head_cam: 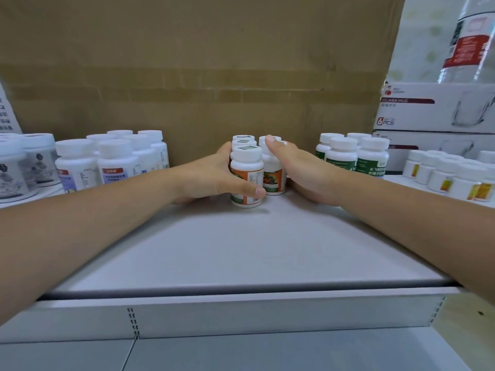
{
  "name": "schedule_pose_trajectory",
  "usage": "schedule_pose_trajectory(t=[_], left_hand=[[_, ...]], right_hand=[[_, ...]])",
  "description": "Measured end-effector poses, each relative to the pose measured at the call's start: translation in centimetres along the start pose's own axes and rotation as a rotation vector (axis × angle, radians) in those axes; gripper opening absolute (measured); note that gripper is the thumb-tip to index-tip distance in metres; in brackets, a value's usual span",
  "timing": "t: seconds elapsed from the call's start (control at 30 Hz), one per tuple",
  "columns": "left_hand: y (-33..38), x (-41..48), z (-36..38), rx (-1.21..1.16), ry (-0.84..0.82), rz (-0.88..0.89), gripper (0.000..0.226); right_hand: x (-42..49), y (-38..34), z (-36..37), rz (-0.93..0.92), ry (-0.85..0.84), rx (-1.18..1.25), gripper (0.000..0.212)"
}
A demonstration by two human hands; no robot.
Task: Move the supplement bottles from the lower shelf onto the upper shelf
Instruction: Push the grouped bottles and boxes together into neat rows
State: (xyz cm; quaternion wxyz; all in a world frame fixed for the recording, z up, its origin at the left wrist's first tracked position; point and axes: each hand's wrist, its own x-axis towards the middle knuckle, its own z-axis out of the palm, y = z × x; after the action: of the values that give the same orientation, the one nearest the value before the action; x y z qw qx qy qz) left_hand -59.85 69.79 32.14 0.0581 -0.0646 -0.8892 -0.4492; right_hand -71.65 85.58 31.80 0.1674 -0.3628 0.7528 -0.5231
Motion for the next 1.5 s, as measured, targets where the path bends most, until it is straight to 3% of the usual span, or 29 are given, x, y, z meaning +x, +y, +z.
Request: schedule_pose_trajectory(t=[0.43,0.53,0.73,1.3,1.33,1.43,1.5], left_hand=[[-0.3,0.2,-0.2,0.013,0.015,-0.010,0.108],[-0.5,0.3,-0.2,0.036,0.015,-0.012,0.108],[-0.5,0.3,-0.2,0.048,0.026,-0.023,0.107],[0.3,-0.4,-0.2,0.099,0.068,-0.116,0.116],[0.6,-0.6,-0.4,0.103,0.081,-0.127,0.120],[2.8,-1.3,-1.4,0.245,0.169,-0.171,0.162],[4.8,-2.3,-2.3,0.345,0.219,-0.155,0.169]], right_hand=[[-1.0,-0.5,-0.4,0.000,0.042,-0.304,0.114],[-1.2,-0.2,-0.5,-0.045,0.022,-0.347,0.097],[-1.5,-0.3,-0.5,-0.058,0.029,-0.371,0.080],[-2.6,-1.6,0.1,0.017,0.074,-0.302,0.076],[-2.9,-2.1,0.1,0.017,0.110,-0.291,0.078],[-3.8,-3.9,-0.4,-0.101,0.267,-0.280,0.075],[-4.3,-5.4,-0.5,-0.211,0.325,-0.295,0.071]])
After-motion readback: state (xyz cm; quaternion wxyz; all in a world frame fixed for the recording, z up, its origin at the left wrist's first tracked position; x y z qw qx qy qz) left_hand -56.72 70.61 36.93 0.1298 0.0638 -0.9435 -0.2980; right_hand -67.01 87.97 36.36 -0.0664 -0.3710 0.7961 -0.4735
